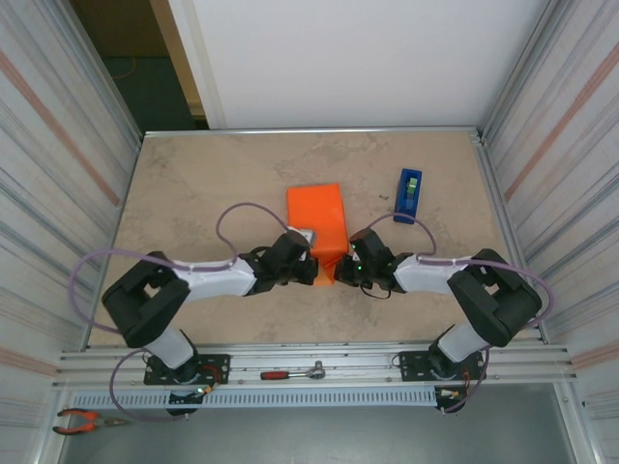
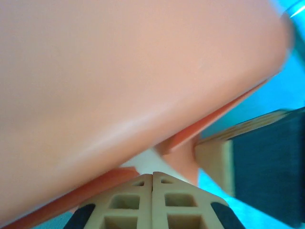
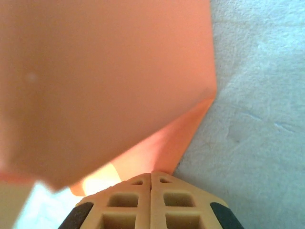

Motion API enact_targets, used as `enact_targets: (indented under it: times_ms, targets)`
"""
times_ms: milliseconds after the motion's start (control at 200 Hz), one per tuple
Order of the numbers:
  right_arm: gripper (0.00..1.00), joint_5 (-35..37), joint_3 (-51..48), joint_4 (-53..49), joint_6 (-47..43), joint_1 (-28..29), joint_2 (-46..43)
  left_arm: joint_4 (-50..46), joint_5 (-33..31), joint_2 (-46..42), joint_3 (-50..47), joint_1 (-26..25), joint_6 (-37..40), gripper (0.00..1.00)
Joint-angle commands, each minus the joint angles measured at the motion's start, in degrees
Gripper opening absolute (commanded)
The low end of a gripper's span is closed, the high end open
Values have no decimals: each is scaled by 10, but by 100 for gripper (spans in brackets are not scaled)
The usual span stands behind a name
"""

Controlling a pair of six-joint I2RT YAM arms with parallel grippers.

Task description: Wrap the gift box in paper

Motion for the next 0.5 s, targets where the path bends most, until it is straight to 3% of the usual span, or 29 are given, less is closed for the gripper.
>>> enact_targets:
  times_ms: [0,306,496]
  targets:
    - [0,0,18,-36,-10,4,-26,-18,25,-52,10,22,13,0]
    - [0,-1,54,-31,-15,4,14,-27,28,-84,-5,58,6,1]
    - [0,-3,83,-26,-23,-5,50,-30,15,-100,-23,63,0,6]
